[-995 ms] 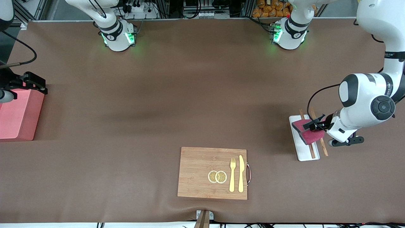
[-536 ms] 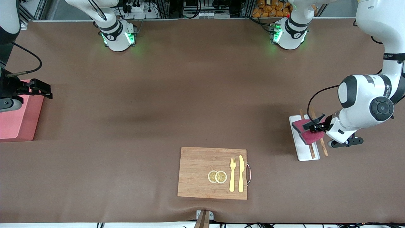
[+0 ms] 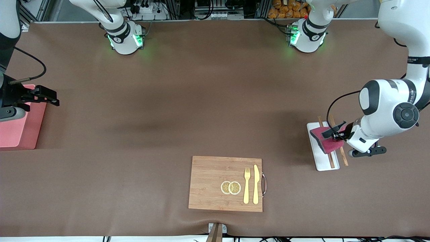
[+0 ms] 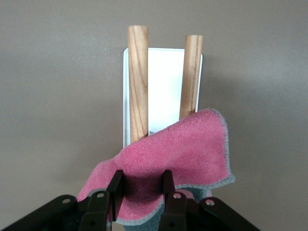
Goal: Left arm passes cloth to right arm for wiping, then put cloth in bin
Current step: 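Lower the left gripper onto the pink cloth and grasp it, then lift the pink cloth with the left gripper while the right gripper approaches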
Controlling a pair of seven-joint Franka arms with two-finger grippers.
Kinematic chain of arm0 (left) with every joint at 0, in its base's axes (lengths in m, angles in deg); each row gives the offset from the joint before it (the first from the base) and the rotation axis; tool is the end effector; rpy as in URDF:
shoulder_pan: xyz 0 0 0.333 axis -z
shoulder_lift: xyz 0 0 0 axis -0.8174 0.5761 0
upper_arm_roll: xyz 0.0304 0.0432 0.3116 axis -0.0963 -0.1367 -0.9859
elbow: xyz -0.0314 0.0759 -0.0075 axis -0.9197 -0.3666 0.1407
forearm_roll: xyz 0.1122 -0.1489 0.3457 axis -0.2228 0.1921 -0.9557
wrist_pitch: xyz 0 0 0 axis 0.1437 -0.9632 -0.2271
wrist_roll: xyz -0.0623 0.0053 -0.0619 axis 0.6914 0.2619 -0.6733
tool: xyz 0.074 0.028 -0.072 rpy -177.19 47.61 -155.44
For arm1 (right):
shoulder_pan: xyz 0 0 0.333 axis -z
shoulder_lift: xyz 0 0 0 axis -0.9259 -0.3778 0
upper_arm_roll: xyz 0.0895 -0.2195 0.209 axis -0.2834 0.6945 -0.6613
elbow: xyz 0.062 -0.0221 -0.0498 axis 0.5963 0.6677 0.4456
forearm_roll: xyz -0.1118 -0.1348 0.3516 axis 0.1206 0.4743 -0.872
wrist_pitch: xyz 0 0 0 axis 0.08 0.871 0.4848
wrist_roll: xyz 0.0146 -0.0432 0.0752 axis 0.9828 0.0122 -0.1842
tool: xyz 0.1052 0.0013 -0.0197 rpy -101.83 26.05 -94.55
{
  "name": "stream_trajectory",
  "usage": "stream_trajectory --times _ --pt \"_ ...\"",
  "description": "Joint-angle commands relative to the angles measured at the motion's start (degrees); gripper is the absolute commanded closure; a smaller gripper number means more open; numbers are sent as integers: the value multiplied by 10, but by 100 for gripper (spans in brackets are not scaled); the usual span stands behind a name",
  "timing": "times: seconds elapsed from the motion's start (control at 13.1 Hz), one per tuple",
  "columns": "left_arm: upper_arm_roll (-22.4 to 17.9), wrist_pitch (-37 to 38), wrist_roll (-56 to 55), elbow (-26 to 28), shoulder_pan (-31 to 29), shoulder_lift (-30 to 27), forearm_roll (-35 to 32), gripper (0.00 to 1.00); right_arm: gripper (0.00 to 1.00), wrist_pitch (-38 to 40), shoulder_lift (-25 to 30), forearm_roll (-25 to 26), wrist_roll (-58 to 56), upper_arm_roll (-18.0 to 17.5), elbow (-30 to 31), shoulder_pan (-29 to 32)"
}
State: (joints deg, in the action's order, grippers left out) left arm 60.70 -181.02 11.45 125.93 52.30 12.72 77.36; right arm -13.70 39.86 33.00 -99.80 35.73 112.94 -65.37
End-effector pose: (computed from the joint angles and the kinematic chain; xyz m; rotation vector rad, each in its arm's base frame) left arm 0.6299 -0.0062 0.3103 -3.1252 -0.1993 0.1133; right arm 0.5942 -0.0197 0.5849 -3.1224 -0.3032 0.1438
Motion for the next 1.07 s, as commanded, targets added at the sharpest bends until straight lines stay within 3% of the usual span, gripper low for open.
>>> stream_trajectory --times 0.0,0.38,0.77,1.0 --pt "1 -1 5 -12 2 6 10 70 0 5 -7 -11 2 -2 -7 6" --pt "1 0 6 -12 2 5 10 99 0 7 -13 -11 1 -2 -7 6" --pt "7 6 7 -14 2 -10 10 100 0 12 -13 -13 2 -2 -7 1" --pt "38 28 0 -18 0 -32 11 100 0 36 -13 -72 69 -2 -7 0"
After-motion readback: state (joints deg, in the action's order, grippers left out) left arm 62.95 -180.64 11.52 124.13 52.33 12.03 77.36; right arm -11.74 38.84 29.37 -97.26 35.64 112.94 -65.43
